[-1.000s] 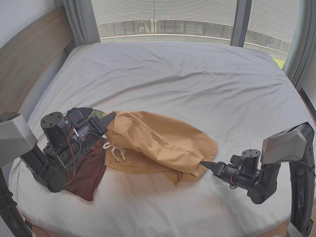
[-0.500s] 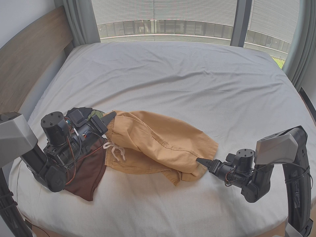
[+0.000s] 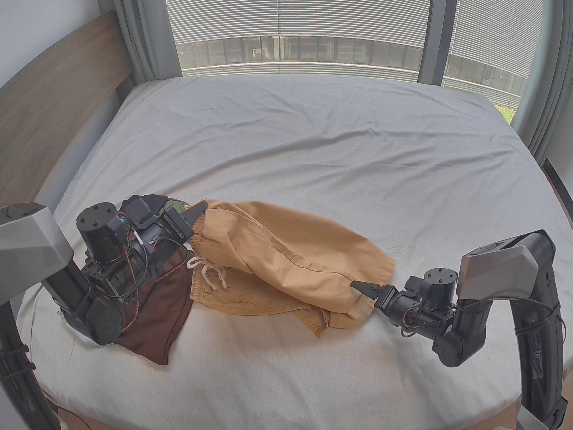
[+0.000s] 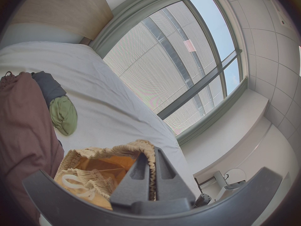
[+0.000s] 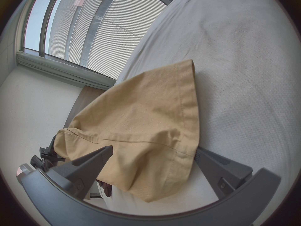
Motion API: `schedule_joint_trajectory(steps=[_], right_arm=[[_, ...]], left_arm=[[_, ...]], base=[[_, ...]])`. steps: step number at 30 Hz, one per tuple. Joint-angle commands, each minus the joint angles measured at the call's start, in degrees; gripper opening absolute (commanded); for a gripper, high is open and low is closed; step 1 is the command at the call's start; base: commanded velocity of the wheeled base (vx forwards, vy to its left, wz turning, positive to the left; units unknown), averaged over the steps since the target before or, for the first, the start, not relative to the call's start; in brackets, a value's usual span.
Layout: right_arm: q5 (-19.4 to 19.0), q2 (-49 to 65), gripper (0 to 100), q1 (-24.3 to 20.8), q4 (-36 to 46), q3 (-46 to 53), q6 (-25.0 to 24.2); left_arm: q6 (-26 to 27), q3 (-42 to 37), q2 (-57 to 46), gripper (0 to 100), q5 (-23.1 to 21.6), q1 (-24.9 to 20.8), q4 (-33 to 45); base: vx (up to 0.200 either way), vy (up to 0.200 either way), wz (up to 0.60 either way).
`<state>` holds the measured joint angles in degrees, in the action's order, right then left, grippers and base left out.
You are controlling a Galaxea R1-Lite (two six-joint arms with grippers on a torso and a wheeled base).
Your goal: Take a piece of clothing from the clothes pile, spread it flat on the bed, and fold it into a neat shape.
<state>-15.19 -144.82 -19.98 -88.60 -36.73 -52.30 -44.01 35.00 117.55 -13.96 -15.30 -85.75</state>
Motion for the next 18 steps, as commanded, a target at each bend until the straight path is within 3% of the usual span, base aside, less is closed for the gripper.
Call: schedule_joint_trajectory(steps=[1, 10, 18], right_arm=[[0.0, 3.1, 100, -0.2, -0.1, 0.3, -0.5], [-1.2, 9.6, 100, -0.2, 0.0, 2.0, -4.0], [-1.6, 3.1, 100, 0.0, -0.2, 0.4, -3.4]], left_arm=[[0.0, 0.8, 1.5, 0, -0.1, 0.5, -0.1], [0.0, 1.0, 2.7, 0, -0.1, 1.1, -0.2], [0.0, 1.1, 3.3, 0, 0.0, 1.1, -1.4]], base=[[0.0, 0.0, 0.0], [0.0, 0.0, 0.0], [0.0, 0.0, 0.0]])
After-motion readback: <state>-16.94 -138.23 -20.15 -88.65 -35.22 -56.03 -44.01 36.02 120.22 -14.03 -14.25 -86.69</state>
